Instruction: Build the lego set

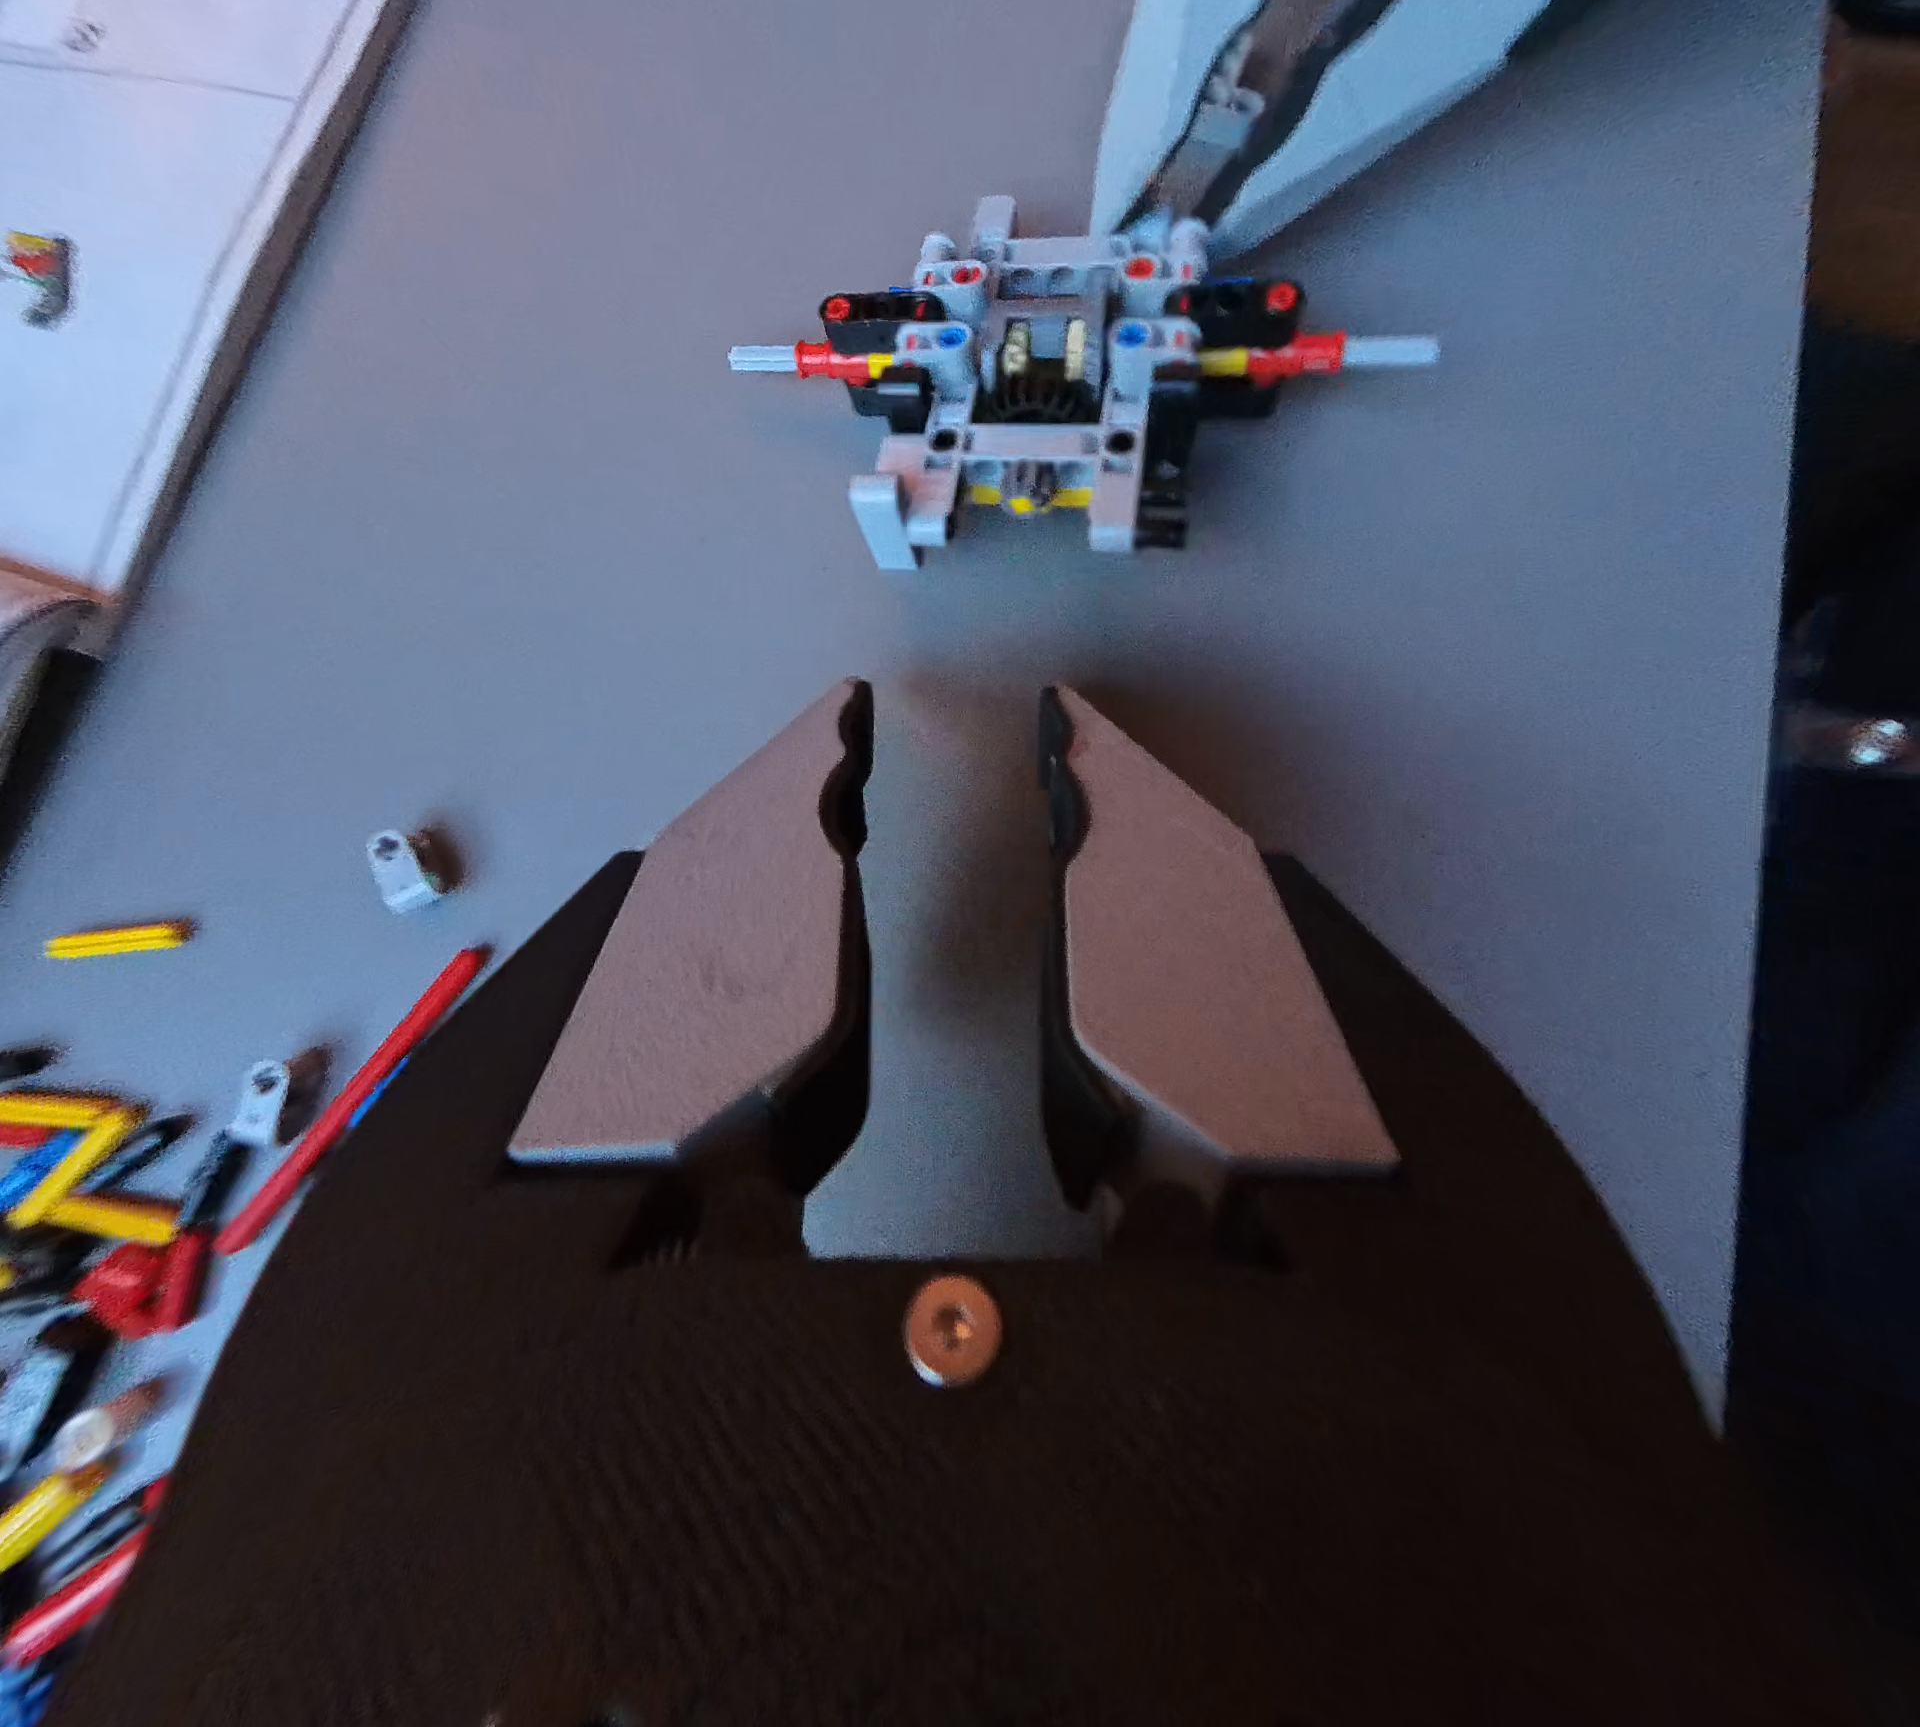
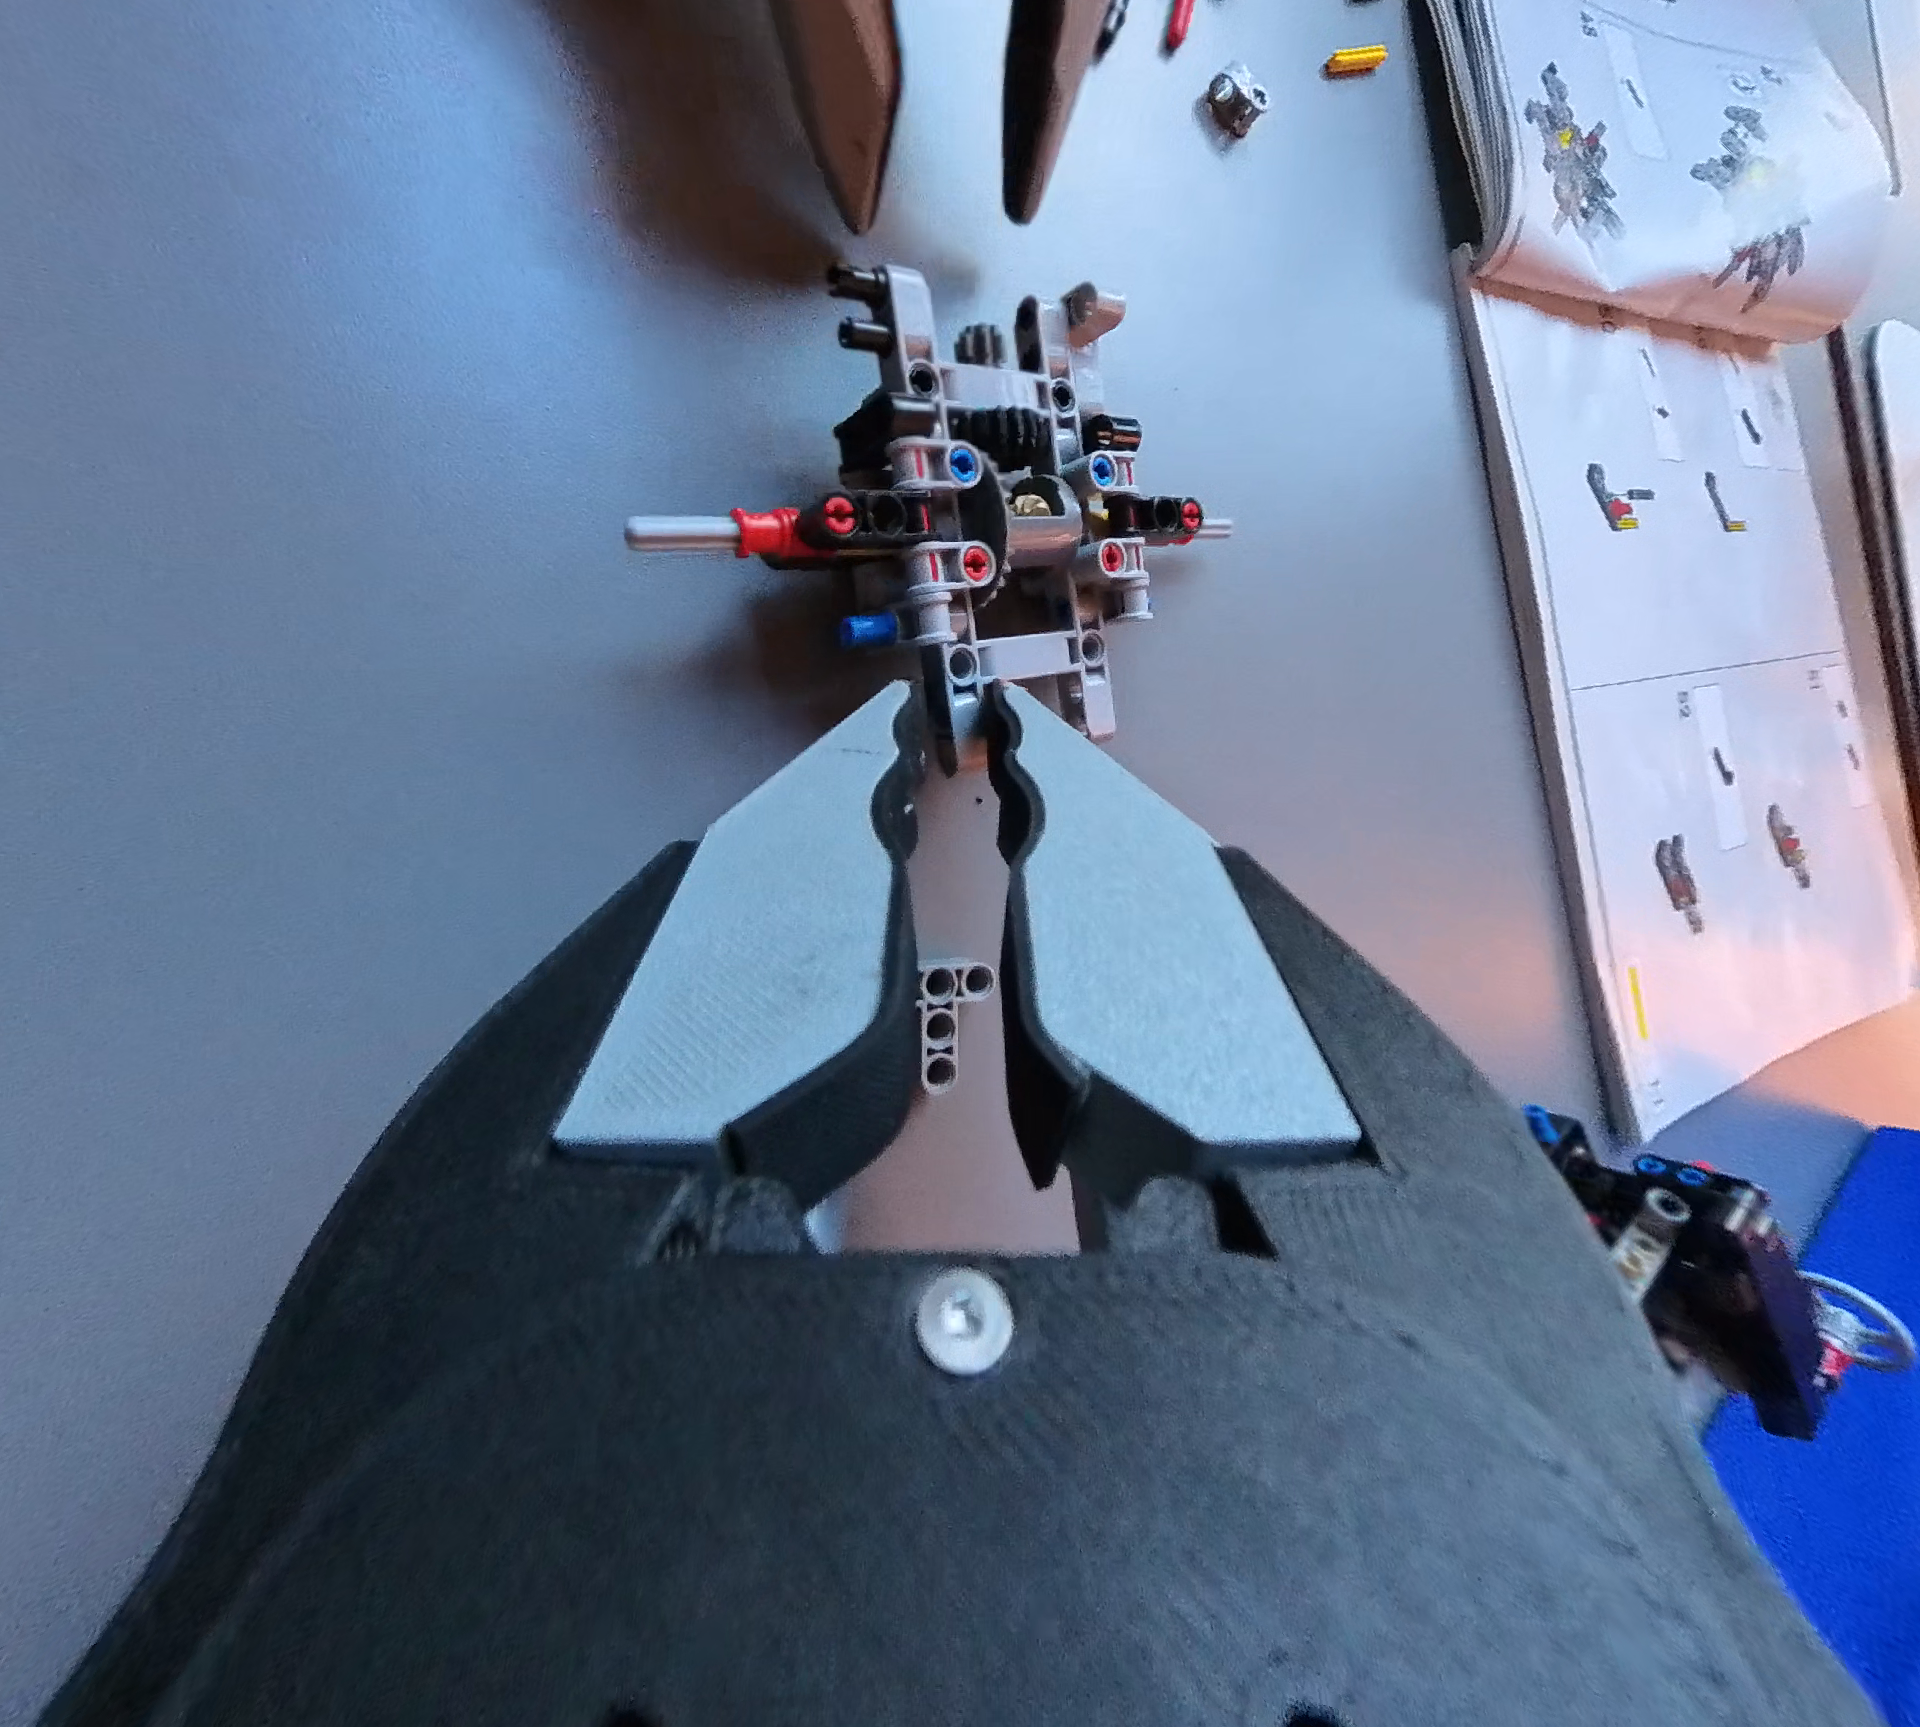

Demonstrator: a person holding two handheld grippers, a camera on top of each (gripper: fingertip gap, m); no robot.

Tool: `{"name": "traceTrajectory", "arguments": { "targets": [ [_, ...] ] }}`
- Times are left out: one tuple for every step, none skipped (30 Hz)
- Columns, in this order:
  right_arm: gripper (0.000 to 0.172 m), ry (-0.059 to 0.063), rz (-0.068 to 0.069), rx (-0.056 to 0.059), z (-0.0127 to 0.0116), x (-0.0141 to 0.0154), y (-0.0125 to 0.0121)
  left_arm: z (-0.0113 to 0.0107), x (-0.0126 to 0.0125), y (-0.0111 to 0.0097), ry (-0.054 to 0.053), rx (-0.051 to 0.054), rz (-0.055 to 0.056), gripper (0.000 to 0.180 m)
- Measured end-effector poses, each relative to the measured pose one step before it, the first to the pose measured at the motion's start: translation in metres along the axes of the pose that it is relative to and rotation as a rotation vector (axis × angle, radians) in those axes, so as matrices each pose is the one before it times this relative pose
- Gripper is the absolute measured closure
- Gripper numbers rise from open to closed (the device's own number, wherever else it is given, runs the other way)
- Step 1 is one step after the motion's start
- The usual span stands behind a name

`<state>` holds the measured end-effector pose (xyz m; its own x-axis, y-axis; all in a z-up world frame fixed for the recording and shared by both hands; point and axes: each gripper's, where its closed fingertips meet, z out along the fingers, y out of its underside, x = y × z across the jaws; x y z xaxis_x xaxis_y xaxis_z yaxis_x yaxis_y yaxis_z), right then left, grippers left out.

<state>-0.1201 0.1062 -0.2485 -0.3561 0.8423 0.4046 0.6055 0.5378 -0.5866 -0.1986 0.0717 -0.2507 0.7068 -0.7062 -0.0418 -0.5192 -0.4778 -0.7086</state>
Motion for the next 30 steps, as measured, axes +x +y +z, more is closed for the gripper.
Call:
{"name": "traceTrajectory", "arguments": {
  "targets": [
    [0.164,-0.0127,0.0201,0.0165,-0.00079,0.00036,-0.00069,-0.00277,0.00192,-0.00134,-0.0322,-0.001,0.0511,0.151],
    [0.164,-0.013,0.0213,0.0172,-0.00088,0.00052,-0.00098,-0.00204,0.00267,-0.00316,-0.03,0.0037,0.0599,0.151],
    [0.164,-0.0125,0.021,0.0174,-0.0008,0.00055,-0.00099,-0.00143,0.00318,-0.00407,-0.0254,0.0054,0.0636,0.151],
    [0.164,-0.0127,0.0202,0.0155,-0.00093,0.00047,-0.00082,-0.00049,0.00287,-0.00443,-0.0232,0.0045,0.0619,0.152],
    [0.164,-0.0145,0.019,0.013,-0.00075,-0.0001,-0.00045,0.00012,0.00108,-0.00444,-0.0287,0.0026,0.0571,0.154],
    [0.164,-0.0165,0.0176,0.012,-0.00088,-0.00042,-0.00031,0.00055,-0.00009,-0.00439,-0.0294,0.0042,0.0525,0.154],
    [0.164,-0.0155,0.0162,0.0117,-0.00088,-0.00065,-0.00031,0.00098,-0.00166,-0.0037,-0.0327,0.0033,0.0453,0.154],
    [0.164,-0.0141,0.0145,0.0097,-0.00085,-0.00059,0.00004,0.00102,-0.0022,-0.00327,-0.0289,0.0027,0.036,0.156],
    [0.164,-0.0154,0.0137,0.0092,-0.0007,-0.00076,-0.00003,0.00109,-0.00061,-0.00333,-0.0137,0.0061,0.0272,0.158],
    [0.164,-0.0186,0.0158,0.0087,-0.00061,-0.00113,0.00003,0.00085,0.00112,-0.00333,0.0007,0.0078,0.0207,0.163],
    [0.164,-0.0211,0.0174,0.007,-0.00058,-0.00135,-0.00006,0.00064,0.00078,-0.00353,-0.0014,0.0104,0.0183,0.168],
    [0.164,-0.0188,0.0161,0.0081,-0.00066,-0.0011,-0.00047,0.00046,0.00081,-0.00341,-0.002,0.01,0.0174,0.172],
    [0.164,-0.0169,0.0151,0.0069,-0.00059,-0.00076,-0.00027,0.00032,0.00082,-0.00293,0.0005,0.007,0.0142,0.173],
    [0.164,-0.0171,0.0149,0.0015,-0.00034,-0.00051,0.00043,0.00005,-0.00064,-0.00155,-0.0068,0.0002,0.01,0.175],
    [0.164,-0.016,0.0145,0.0035,-0.00043,-0.00048,0.00012,-0.00028,-0.00076,-0.00129,-0.0041,0.0012,0.0066,0.176],
    [0.164,-0.0167,0.0145,0.0076,-0.0005,-0.00055,-0.0005,-0.00058,-0.00064,-0.0012,-0.0017,0.0018,0.0022,0.176],
    [0.164,-0.0211,0.0165,0.009,-0.00065,-0.00112,-0.00086,-0.00111,-0.00095,-0.00153,-0.0026,0.0057,0.0008,0.176],
    [0.164,-0.0269,0.0181,0.008,-0.00072,-0.0018,-0.00085,-0.00125,-0.00038,-0.00142,0.0017,0.0062,-0.0014,0.176],
    [0.164,-0.0289,0.0183,0.0084,-0.00075,-0.00199,-0.00101,-0.00134,-0.00056,-0.00183,0.0024,0.0086,-0.0052,0.175],
    [0.164,-0.0283,0.0192,0.0103,-0.00095,-0.00178,-0.0013,-0.00128,-0.00059,-0.00185,0.0027,0.0092,-0.0083,0.173],
    [0.164,-0.028,0.0215,0.0109,-0.00096,-0.00175,-0.00128,-0.00112,-0.00012,-0.00161,0.0069,0.0077,-0.0085,0.17],
    [0.164,-0.0277,0.0218,0.0111,-0.00094,-0.00177,-0.00111,-0.00101,-0.00048,-0.00164,0.0036,0.0081,-0.0066,0.17],
    [0.164,-0.0257,0.0188,0.0137,-0.00103,-0.00189,-0.00133,-0.00086,-0.00061,-0.00126,0.0015,0.0064,-0.0049,0.17],
    [0.164,-0.0236,0.017,0.0131,-0.00086,-0.00186,-0.00107,-0.00078,0.00008,-0.00125,0.006,0.0056,-0.0037,0.168],
    [0.164,-0.0213,0.0156,0.007,-0.00067,-0.00166,-0.00033,-0.00072,0.00013,-0.00164,0.0046,0.0061,-0.0025,0.168],
    [0.164,-0.0188,0.0126,0.0022,-0.00042,-0.00182,0.00032,-0.00066,0.00011,-0.00182,0.0026,0.0062,-0.0014,0.168],
    [0.164,-0.0177,0.0096,-0.0013,-0.00027,-0.00188,0.00063,-0.00079,-0.00036,-0.00211,0.0007,0.0058,-0.0018,0.168],
    [0.164,-0.0146,0.0074,-0.0005,-0.00019,-0.00173,0.00038,-0.00085,-0.00004,-0.00266,0.0037,0.0089,-0.0022,0.168],
    [0.164,-0.012,0.0084,0.0013,-0.00027,-0.0013,-0.00016,-0.00083,0.0,-0.00286,0.0058,0.0103,-0.0057,0.167],
    [0.164,-0.0146,0.0094,0.0031,-0.00038,-0.00164,-0.00058,-0.00046,0.0002,-0.00276,0.0079,0.0099,-0.0085,0.164]
  ]
}}
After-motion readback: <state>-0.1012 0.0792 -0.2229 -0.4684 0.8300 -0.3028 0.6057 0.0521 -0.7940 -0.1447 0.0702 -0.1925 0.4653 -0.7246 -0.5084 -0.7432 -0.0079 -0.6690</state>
